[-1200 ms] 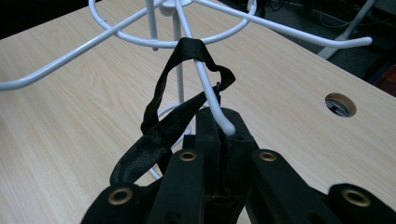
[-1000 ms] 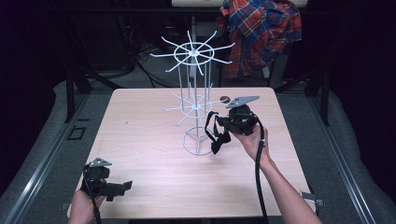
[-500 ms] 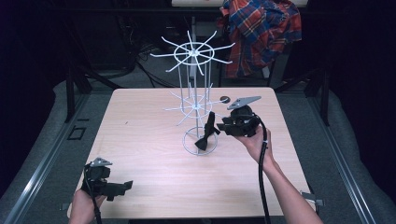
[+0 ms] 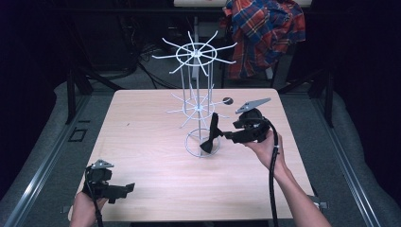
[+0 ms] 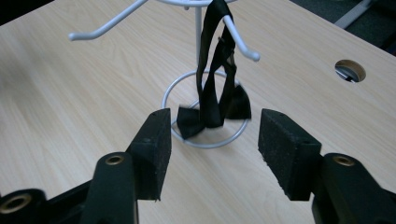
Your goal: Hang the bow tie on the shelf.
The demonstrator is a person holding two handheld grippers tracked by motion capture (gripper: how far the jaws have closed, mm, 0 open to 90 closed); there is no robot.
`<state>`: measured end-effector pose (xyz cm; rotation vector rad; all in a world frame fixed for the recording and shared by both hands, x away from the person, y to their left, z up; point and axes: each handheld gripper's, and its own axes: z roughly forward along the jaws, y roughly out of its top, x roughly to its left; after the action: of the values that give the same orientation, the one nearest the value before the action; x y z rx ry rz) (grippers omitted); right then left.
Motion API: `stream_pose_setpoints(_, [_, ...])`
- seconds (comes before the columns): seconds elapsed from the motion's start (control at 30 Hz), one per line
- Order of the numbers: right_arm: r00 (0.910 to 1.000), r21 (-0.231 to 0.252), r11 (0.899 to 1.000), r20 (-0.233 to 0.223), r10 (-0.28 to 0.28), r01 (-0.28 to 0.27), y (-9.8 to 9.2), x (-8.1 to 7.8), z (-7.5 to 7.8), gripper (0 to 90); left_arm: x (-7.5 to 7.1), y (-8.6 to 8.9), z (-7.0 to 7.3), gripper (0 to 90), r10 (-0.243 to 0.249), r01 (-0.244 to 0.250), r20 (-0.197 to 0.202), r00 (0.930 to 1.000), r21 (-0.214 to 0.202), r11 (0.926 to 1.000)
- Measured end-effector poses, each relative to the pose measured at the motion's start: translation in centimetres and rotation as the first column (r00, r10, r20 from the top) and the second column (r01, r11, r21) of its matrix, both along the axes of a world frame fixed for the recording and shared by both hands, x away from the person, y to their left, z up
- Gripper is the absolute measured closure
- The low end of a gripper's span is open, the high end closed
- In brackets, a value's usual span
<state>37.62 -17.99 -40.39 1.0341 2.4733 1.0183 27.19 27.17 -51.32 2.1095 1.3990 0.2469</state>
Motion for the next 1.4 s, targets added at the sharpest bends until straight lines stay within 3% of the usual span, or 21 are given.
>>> stream_pose_setpoints(0.27, [0.9994, -0.021, 1.0, -0.035, -0.003, 0.003, -1.0, -1.1, 0.4, 26.2, 0.1, -0.2, 0.0, 0.0, -0.004, 0.004, 0.0, 1.0, 0.002, 1.0])
stream_pose_setpoints(0.57, [0.998, -0.036, 0.999, -0.061, -0.013, 0.011, -2.4, -2.9, 0.3, 15.7, 0.1, -0.3, 0.1, 0.0, -0.01, 0.01, 0.001, 0.9999, 0.007, 0.9999])
stream_pose_setpoints(1.4, [0.9908, -0.06, 0.997, -0.125, -0.053, 0.046, -5.9, -6.3, -2.2, 8.5, 0.1, -0.4, 0.0, 0.0, -0.006, 0.006, 0.004, 1.0, 0.012, 0.9999])
